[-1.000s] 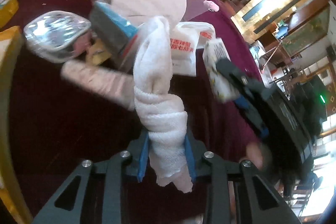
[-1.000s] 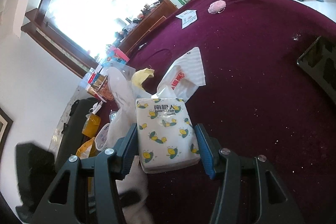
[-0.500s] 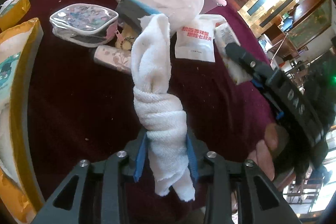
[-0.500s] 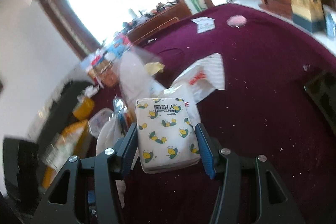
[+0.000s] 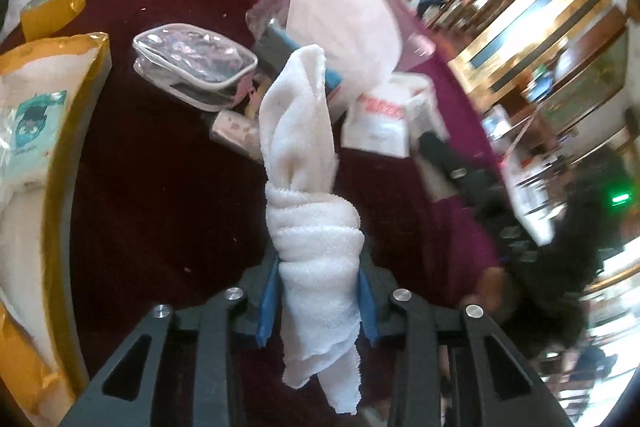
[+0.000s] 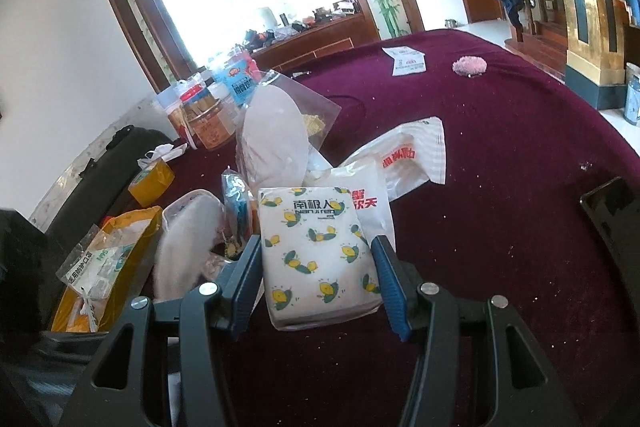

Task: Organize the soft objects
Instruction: 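Carry the tissue pack and towel over the tray and open both tools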

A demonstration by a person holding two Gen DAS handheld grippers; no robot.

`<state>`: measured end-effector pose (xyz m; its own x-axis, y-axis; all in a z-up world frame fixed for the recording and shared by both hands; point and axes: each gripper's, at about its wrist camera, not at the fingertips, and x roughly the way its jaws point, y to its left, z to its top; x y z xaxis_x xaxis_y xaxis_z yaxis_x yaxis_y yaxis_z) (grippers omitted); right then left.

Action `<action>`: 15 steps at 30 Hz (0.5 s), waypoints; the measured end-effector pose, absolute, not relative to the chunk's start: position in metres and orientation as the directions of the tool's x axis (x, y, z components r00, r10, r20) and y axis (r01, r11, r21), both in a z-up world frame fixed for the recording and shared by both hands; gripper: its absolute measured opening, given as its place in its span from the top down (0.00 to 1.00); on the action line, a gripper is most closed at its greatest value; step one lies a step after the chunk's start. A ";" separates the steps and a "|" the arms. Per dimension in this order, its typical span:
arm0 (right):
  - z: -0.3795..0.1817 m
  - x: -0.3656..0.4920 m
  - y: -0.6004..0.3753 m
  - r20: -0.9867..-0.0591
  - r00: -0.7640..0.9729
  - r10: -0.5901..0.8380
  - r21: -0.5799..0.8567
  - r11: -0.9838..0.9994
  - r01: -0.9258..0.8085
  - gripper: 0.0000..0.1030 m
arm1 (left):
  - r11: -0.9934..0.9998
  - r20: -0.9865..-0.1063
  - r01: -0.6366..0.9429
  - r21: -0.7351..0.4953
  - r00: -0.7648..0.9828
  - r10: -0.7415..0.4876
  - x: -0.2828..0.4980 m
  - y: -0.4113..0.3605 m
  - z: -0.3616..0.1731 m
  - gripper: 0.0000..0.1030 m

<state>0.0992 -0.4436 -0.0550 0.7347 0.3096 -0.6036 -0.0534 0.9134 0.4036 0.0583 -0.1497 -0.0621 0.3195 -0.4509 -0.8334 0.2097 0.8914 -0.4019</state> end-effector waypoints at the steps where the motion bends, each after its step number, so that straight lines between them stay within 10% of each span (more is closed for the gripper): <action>1: -0.054 0.098 -0.443 -0.599 0.739 0.309 0.402 0.914 -0.056 0.49 | 0.879 -0.820 0.207 -0.430 0.318 -0.476 0.056 -0.144 -0.056 0.66; 15: -0.041 0.078 -0.430 -0.529 0.766 0.364 0.432 0.893 -0.126 0.49 | 0.816 -0.698 0.093 -0.571 0.468 -0.542 0.037 -0.024 0.013 0.66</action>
<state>0.0784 -0.4301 -0.0412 0.7663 0.3645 -0.5291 -0.1261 0.8929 0.4323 0.0369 -0.0243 0.0129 0.4685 -0.5418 -0.6979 0.0925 0.8157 -0.5711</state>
